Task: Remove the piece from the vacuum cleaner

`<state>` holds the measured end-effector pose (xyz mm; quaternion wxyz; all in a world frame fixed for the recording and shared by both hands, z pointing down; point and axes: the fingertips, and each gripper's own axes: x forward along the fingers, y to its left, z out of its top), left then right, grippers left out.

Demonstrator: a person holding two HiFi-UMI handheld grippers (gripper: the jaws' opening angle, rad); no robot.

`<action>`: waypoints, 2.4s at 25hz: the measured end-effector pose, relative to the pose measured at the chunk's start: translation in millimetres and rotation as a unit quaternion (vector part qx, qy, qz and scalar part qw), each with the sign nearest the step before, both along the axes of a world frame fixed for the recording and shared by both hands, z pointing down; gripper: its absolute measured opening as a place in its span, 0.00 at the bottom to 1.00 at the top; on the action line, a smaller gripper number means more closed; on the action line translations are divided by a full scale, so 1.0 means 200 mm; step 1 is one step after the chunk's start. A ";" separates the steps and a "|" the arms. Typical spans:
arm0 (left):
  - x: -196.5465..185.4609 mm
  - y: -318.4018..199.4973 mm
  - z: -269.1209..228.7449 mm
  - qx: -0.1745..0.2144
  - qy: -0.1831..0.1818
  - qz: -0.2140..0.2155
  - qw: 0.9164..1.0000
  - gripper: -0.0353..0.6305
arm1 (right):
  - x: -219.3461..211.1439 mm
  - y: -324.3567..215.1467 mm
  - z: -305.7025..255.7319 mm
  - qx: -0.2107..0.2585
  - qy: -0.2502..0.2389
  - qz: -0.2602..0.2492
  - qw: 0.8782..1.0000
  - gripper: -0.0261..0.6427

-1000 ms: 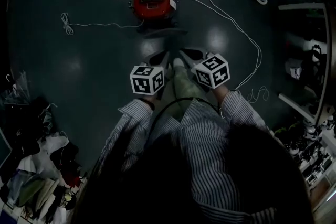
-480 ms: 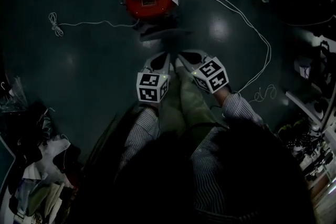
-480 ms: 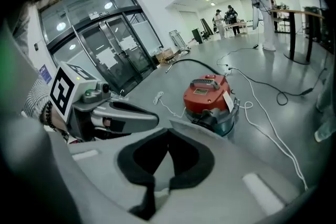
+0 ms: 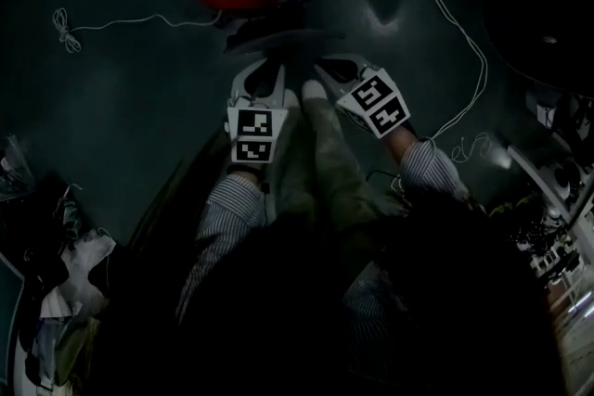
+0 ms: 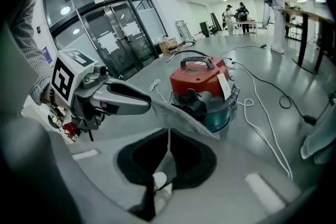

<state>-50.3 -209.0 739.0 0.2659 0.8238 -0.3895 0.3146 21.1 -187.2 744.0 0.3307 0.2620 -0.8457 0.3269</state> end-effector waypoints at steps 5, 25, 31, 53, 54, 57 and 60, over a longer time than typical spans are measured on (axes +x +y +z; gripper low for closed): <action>-0.03 -0.10 0.13 0.001 -0.052 0.016 0.998 0.30 | 0.02 -0.11 0.11 0.012 0.020 -0.022 0.999 0.08; -0.10 -0.19 0.41 -0.008 -0.209 0.155 0.966 0.14 | -0.02 -0.24 0.41 0.072 0.196 -0.237 0.949 0.08; -0.10 -0.10 0.40 -0.033 -0.190 0.144 0.971 0.11 | -0.02 -0.15 0.38 0.032 0.185 -0.217 0.958 0.08; -0.06 0.25 -0.52 -0.065 -0.093 0.073 0.991 0.10 | 0.02 0.15 -0.60 0.019 0.146 -0.083 0.986 0.08; -0.06 0.27 -0.61 -0.067 -0.084 0.069 0.992 0.10 | 0.02 0.16 -0.69 0.023 0.141 -0.075 0.987 0.08; -0.05 0.32 -0.87 -0.060 -0.050 0.055 0.995 0.10 | 0.01 0.18 -0.96 0.034 0.113 -0.047 0.992 0.08; -0.05 0.39 -1.10 -0.050 -0.024 0.046 0.997 0.10 | 0.01 0.21 -1.21 0.046 0.083 -0.025 0.995 0.08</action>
